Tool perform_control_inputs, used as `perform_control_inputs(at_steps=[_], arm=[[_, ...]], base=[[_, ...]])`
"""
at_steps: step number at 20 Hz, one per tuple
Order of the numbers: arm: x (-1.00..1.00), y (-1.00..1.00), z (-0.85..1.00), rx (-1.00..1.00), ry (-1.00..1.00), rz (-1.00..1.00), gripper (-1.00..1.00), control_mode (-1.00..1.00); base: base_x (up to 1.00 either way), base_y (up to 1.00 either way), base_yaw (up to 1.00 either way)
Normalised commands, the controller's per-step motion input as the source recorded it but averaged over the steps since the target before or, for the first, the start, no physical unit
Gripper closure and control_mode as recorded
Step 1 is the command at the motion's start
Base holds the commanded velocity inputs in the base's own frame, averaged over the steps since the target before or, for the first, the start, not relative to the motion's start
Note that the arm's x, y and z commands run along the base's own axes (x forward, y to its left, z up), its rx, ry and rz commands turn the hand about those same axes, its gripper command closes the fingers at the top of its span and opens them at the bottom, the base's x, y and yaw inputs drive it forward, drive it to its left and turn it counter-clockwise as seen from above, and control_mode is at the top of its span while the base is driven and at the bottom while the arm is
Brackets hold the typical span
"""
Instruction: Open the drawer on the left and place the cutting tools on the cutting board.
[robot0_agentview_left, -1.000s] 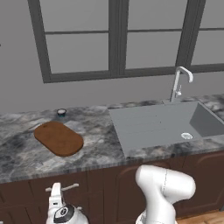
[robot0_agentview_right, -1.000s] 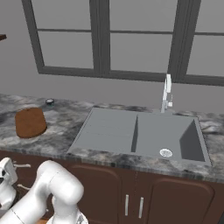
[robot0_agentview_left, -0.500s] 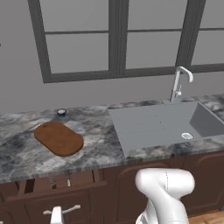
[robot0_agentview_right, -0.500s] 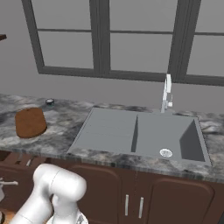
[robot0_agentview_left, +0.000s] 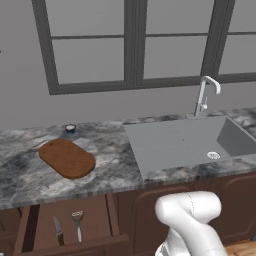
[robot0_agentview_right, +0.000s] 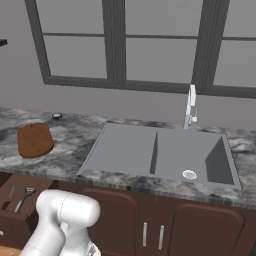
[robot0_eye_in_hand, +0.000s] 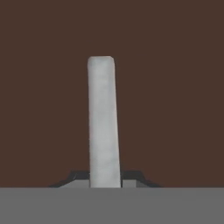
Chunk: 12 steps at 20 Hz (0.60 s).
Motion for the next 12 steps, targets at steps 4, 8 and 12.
perform_control_inputs(at_steps=[4,8,12], arm=[[-0.94,0.0,0.0,0.0,0.0,0.0,1.0,-1.0],[-0.99,0.0,-0.02,0.0,0.0,0.0,-1.0,-1.0],[-1.0,-0.02,0.0,0.0,0.0,0.0,-1.0,-1.0]], base=[[0.0,0.0,0.0],[0.0,0.0,0.0],[0.0,0.0,0.0]])
